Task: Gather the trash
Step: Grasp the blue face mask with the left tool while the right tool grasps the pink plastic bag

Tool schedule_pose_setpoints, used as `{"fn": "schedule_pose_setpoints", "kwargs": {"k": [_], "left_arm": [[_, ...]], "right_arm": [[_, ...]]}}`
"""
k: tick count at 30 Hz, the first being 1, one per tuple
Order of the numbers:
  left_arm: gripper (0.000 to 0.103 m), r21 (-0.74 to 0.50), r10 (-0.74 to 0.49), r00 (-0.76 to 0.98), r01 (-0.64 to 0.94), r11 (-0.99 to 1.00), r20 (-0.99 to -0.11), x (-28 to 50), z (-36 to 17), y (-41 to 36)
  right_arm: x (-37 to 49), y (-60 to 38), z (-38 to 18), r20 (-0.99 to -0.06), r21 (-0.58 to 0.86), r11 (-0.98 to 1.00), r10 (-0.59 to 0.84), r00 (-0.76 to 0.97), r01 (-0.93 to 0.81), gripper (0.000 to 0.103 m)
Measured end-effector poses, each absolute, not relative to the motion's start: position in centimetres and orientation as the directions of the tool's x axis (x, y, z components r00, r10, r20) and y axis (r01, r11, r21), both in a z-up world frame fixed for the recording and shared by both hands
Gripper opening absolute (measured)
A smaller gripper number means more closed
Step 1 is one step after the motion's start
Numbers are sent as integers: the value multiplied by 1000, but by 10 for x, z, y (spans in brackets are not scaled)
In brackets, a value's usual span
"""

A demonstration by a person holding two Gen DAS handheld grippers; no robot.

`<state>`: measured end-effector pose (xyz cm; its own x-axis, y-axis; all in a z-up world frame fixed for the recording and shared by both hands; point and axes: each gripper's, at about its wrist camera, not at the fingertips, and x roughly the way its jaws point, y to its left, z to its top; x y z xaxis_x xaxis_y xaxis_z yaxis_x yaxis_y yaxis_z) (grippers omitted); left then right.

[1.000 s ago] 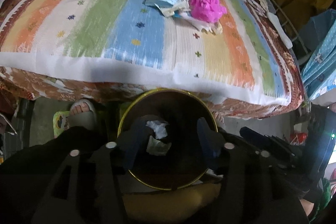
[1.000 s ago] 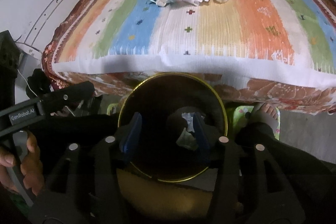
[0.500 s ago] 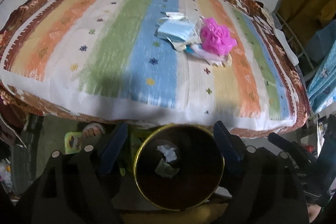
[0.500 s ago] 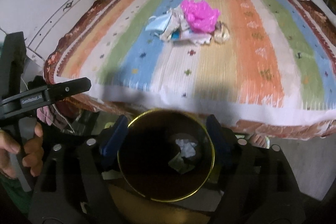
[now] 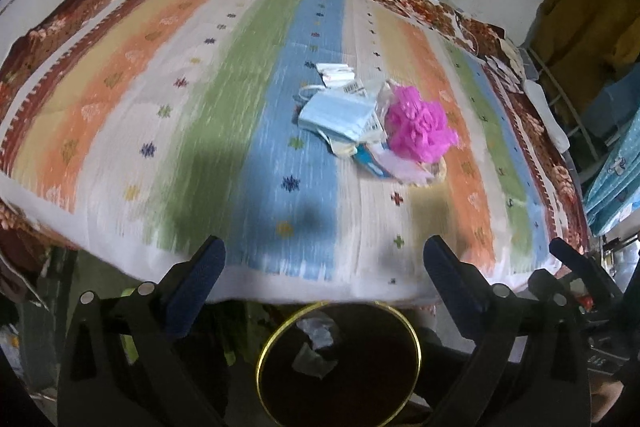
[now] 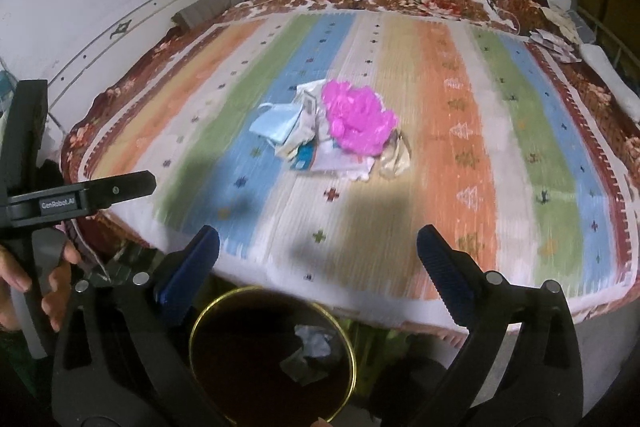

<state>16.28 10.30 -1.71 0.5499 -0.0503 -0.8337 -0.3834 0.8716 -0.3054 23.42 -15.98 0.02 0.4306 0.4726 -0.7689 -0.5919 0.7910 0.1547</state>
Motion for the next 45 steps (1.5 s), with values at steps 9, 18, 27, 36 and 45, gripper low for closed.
{"fn": "schedule_pose_setpoints", "kwargs": {"k": [9, 18, 27, 36, 45], "left_arm": [[97, -397, -117, 566, -401, 825, -816, 203, -35, 128], [96, -504, -188, 608, -402, 765, -771, 236, -65, 153], [87, -629, -267, 669, -380, 678, -693, 256, -100, 175], [75, -715, -313, 719, -354, 603, -621, 274, -126, 184], [59, -793, -336, 766, -348, 500, -548, 285, -158, 182]], "right_arm": [[264, -141, -3, -750, 149, 784, 487, 448, -602, 94], [301, -127, -20, -724, 131, 793, 487, 488, -595, 94], [329, -117, -41, -719, 162, 796, 500, 483, -583, 94], [347, -105, -63, -710, 119, 799, 483, 512, -590, 93], [368, -92, -82, -724, 94, 793, 470, 506, -602, 79]]}}
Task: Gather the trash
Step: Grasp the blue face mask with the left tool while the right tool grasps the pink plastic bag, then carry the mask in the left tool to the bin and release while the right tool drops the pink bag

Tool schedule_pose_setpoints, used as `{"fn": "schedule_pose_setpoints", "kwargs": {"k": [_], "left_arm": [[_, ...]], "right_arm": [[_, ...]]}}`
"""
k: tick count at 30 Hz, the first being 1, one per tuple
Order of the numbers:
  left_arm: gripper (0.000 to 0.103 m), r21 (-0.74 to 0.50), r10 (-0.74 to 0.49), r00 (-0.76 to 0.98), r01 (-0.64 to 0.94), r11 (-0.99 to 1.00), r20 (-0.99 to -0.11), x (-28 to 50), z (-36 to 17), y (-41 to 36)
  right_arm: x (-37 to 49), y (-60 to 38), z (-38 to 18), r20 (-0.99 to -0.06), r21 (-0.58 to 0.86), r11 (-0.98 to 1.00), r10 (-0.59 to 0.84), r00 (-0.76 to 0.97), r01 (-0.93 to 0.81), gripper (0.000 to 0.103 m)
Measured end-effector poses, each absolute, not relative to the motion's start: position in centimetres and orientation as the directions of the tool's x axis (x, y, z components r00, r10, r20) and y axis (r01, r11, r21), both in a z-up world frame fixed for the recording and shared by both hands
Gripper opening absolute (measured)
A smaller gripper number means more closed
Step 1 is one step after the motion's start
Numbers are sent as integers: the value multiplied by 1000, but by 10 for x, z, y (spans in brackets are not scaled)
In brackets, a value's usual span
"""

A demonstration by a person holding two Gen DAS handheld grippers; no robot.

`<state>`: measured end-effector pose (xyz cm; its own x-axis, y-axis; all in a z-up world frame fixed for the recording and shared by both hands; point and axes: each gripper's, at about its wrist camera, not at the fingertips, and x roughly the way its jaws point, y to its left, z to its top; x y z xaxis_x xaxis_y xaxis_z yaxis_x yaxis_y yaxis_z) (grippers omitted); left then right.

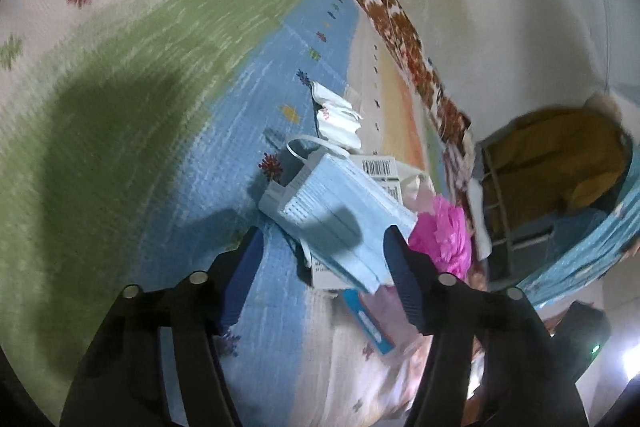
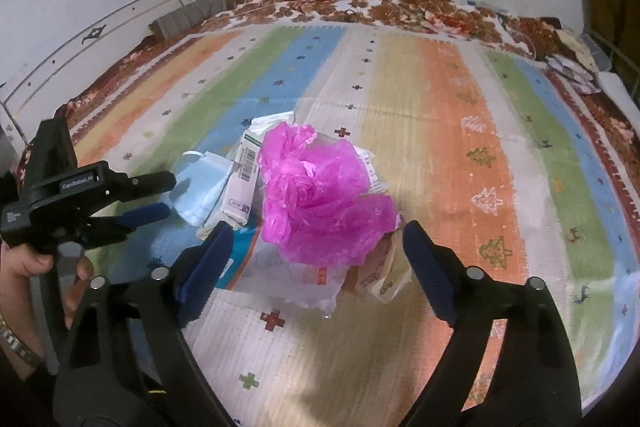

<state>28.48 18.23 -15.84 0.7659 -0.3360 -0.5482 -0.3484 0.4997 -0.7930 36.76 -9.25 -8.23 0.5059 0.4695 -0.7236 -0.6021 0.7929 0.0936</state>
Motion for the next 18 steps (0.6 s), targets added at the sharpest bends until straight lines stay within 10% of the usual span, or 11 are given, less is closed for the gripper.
{"fn": "schedule_pose_setpoints", "kwargs": {"k": [7, 12, 18], "left_arm": [[31, -833, -346, 794, -332, 442, -500, 293, -169, 182], [3, -833, -340, 807, -303, 462, -482, 292, -161, 184], [2, -815, -315, 816, -289, 503, -484, 290, -134, 181]], "right_arm": [[378, -78, -96, -747, 88, 778, 465, 475, -622, 57], [380, -71, -101, -768, 80, 775, 448, 457, -626, 22], [379, -77, -89, -758, 109, 780, 466, 456, -617, 10]]}}
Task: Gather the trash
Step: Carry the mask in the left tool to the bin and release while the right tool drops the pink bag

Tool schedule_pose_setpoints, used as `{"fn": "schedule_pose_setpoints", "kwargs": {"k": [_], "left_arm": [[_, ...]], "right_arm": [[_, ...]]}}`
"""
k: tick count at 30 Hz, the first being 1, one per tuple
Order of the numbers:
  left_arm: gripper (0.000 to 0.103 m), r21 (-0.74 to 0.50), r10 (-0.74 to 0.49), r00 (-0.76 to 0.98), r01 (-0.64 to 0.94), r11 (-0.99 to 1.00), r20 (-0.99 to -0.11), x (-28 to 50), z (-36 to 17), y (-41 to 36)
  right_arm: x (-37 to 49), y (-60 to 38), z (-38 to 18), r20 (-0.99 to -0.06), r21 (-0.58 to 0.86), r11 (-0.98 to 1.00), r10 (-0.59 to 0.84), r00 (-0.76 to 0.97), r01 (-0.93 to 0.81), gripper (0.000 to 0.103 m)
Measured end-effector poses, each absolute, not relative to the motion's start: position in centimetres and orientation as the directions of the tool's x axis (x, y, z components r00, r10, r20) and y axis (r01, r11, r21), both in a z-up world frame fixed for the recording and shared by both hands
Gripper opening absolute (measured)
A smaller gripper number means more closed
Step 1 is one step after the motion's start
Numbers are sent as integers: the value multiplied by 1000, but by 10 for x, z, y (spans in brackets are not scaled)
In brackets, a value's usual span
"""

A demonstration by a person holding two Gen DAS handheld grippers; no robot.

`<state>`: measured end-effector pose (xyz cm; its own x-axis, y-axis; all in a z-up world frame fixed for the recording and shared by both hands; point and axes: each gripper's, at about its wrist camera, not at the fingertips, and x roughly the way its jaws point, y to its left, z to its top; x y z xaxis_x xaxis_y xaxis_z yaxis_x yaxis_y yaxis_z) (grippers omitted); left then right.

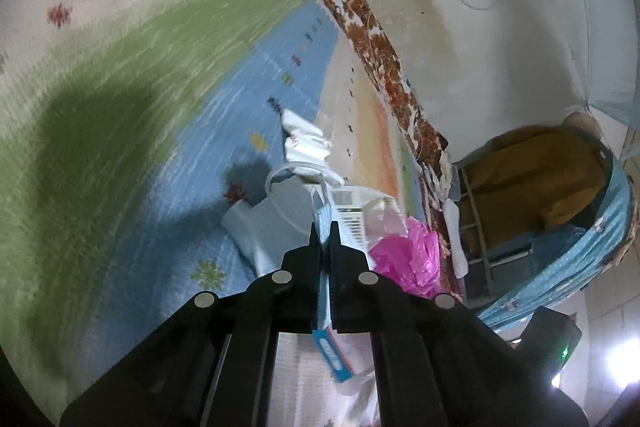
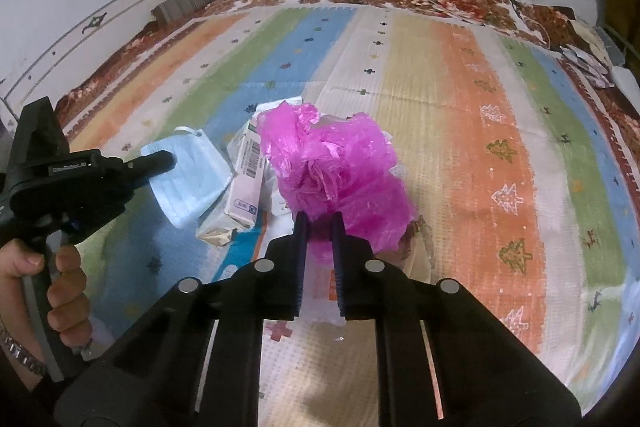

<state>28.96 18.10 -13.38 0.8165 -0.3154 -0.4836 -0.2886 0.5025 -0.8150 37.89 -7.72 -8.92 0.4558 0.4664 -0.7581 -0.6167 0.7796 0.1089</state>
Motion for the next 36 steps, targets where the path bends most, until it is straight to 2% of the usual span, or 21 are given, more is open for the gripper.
{"fn": "schedule_pose_setpoints", "kwargs": {"k": [15, 36], "left_arm": [[2, -602, -225, 742, -286, 745, -631, 277, -59, 157], [2, -440, -167, 746, -183, 879, -644, 211, 24, 114]], "right_arm": [[353, -95, -43, -730, 113, 767, 495, 472, -631, 9], [294, -126, 13, -635, 111, 759, 551, 542, -642, 9]]}}
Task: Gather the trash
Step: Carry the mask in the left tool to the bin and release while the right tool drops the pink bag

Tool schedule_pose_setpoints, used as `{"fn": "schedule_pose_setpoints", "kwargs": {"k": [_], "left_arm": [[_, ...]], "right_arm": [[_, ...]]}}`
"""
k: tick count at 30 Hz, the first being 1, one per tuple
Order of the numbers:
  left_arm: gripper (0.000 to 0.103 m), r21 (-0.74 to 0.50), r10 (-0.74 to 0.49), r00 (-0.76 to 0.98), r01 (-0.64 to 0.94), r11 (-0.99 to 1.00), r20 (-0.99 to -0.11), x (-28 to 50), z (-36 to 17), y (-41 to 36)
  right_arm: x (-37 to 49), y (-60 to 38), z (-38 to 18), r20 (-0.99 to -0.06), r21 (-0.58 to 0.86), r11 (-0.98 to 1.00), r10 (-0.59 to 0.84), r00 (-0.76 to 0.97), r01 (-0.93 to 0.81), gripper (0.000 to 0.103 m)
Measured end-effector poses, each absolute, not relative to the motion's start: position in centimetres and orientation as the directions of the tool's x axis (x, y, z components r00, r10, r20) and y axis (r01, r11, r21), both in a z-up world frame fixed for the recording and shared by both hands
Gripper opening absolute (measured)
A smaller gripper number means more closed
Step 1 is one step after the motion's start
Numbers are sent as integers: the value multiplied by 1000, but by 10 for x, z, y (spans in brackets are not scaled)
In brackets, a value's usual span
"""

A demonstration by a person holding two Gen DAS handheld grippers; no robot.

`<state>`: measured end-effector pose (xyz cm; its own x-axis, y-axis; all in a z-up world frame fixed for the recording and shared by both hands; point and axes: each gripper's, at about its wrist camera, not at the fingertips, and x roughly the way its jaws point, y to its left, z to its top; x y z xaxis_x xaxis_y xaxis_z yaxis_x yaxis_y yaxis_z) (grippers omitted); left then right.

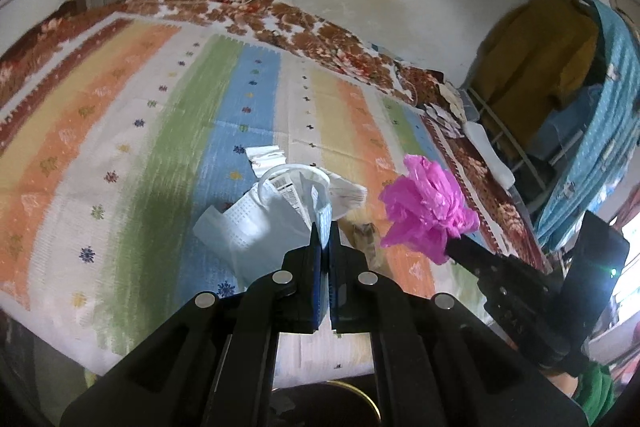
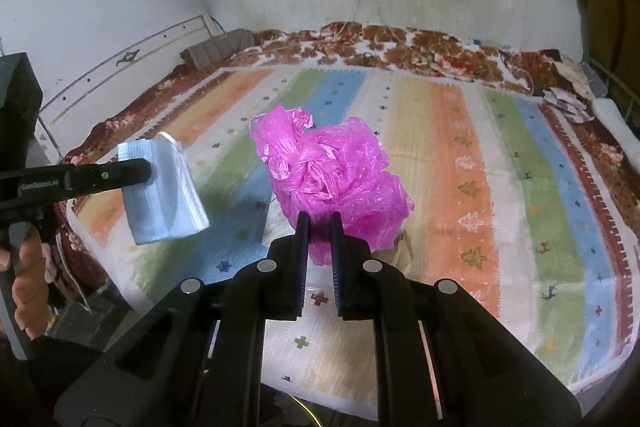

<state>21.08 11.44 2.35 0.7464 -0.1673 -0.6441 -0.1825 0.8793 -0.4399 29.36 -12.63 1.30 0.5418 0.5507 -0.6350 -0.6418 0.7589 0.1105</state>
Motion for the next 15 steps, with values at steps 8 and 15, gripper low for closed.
{"fn": "schedule_pose_setpoints", "kwargs": {"k": [8, 15], "left_arm": [[2, -374, -145, 758, -138, 917, -636, 187, 41, 91], [2, -349, -143, 773, -107, 931, -619, 168, 51, 79]], "right_arm": [[270, -140, 22, -623, 106, 766, 548, 558, -635, 9], [246, -147, 32, -610, 111, 752, 567, 553, -650, 9]]}}
